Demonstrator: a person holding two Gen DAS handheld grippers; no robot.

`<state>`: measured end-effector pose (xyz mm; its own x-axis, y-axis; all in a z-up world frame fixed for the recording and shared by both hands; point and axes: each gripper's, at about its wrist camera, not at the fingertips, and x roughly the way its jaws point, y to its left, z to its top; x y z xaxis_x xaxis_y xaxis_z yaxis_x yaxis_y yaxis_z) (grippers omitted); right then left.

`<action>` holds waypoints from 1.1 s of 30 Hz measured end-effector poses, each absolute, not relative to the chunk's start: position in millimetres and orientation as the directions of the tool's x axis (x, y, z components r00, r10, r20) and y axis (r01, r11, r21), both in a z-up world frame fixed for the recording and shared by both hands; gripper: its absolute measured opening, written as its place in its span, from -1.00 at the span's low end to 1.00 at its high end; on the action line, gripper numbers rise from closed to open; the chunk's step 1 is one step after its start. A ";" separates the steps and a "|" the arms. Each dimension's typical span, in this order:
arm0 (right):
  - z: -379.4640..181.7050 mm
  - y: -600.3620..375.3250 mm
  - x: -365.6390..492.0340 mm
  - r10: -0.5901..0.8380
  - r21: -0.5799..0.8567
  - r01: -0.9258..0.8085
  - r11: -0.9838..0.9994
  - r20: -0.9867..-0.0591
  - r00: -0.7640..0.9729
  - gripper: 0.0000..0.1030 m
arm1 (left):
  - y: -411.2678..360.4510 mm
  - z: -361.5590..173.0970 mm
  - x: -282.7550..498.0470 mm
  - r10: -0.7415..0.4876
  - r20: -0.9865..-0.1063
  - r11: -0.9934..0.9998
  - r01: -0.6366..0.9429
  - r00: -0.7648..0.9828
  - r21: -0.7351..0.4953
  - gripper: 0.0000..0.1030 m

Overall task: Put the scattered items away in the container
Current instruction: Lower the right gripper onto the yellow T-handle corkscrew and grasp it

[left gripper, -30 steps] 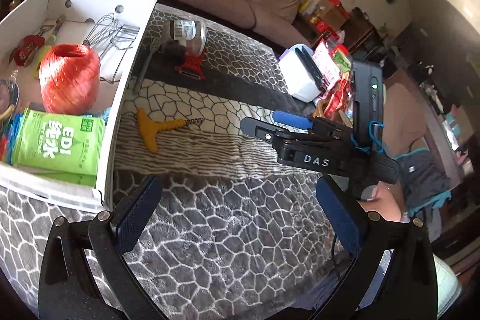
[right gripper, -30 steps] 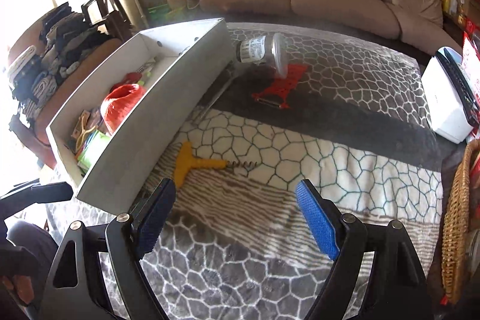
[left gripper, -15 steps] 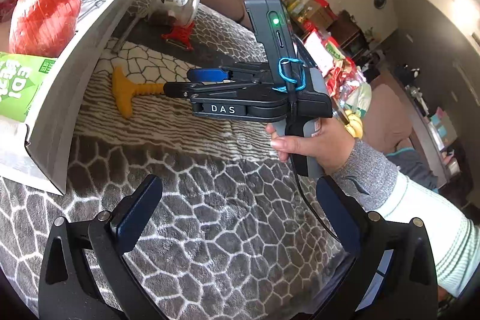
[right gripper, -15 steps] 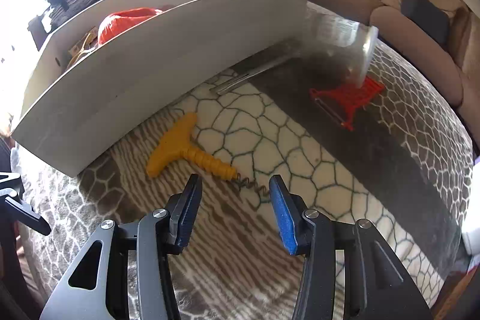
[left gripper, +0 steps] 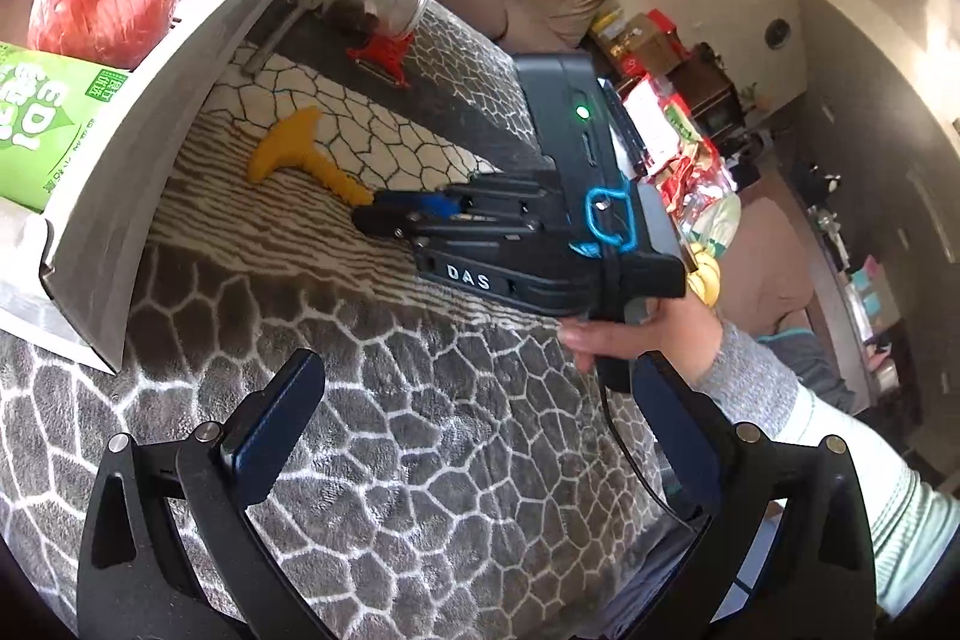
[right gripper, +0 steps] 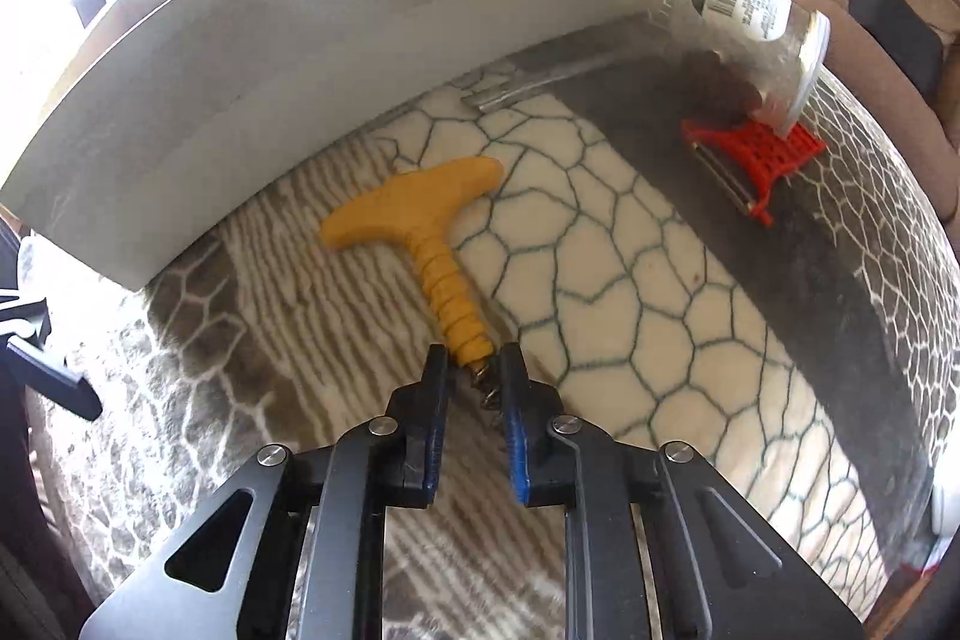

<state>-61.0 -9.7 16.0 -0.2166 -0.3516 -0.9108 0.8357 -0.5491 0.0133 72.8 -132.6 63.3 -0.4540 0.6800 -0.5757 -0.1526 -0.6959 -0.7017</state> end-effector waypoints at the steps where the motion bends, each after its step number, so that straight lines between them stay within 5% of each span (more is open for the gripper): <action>1: 16.7 -2.2 -54.1 -0.356 0.031 0.823 -0.567 -0.911 -0.211 -0.80 | -132.6 63.0 73.0 0.684 -0.573 -0.691 -0.150 -0.452 -0.707 1.00; 11: 31.9 84.9 24.5 -0.358 0.092 0.682 -0.726 -0.897 -0.259 -0.80 | -125.4 41.9 75.4 0.749 -0.542 -0.615 -0.096 -0.381 -0.783 1.00; 16: 57.9 60.3 3.6 -0.448 0.128 0.672 -0.729 -0.832 -0.327 -0.05 | -129.9 53.9 80.7 0.763 -0.480 -0.584 -0.144 -0.434 -0.799 1.00; 23: 27.8 -12.4 -52.0 -0.427 0.096 0.713 -0.695 -0.853 -0.301 -0.08 | -148.3 42.6 69.5 0.746 -0.487 -0.572 -0.064 -0.455 -0.817 1.00; 28: 16.6 -24.4 -56.2 -0.395 0.040 0.729 -0.684 -0.860 -0.323 -0.74 | -149.2 38.3 64.1 0.756 -0.477 -0.552 -0.046 -0.448 -0.832 1.00; 33: 31.3 -1.7 -53.2 -0.453 0.132 0.677 -0.724 -0.831 -0.323 -0.75 | -148.0 41.8 66.5 0.768 -0.453 -0.530 -0.053 -0.454 -0.846 1.00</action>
